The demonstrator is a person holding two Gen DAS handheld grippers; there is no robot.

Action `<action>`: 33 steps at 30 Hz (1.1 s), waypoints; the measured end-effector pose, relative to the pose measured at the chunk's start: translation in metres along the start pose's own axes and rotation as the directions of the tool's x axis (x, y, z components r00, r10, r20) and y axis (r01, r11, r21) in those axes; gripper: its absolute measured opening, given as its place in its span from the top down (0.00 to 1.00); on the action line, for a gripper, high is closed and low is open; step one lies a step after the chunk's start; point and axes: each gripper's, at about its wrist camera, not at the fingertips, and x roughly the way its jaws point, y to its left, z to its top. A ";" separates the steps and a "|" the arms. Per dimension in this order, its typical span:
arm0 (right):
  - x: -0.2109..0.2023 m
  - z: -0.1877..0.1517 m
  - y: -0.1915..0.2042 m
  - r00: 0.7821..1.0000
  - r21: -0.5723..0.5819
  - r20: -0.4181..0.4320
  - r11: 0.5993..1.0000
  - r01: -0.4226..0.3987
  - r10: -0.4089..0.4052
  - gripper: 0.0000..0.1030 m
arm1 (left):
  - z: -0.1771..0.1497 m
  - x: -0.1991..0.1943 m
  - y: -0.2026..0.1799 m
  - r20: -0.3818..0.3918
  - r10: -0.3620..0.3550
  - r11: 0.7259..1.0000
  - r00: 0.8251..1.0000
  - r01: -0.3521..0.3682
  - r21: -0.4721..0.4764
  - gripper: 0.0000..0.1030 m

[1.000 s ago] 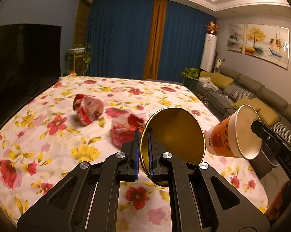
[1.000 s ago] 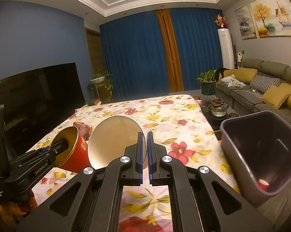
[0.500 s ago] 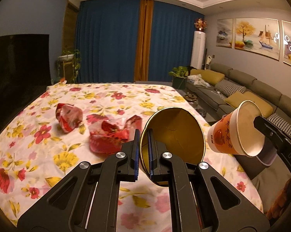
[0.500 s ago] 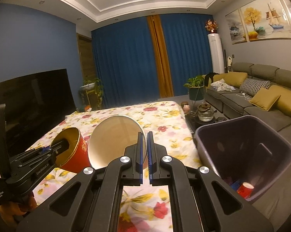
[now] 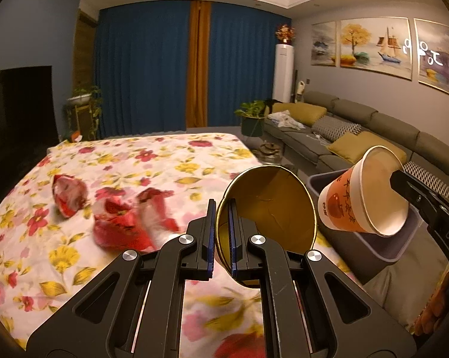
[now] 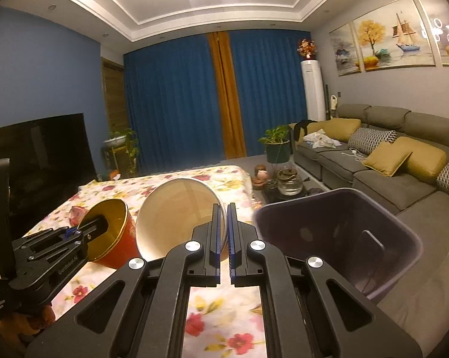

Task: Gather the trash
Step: 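Lift both cups and carry them over the gray bin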

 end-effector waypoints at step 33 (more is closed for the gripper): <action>-0.012 -0.006 -0.123 0.957 0.121 0.038 0.952 0.282 -0.288 0.95 | 0.012 0.052 -0.157 -0.012 -0.286 0.950 0.958 0.285 0.129 0.94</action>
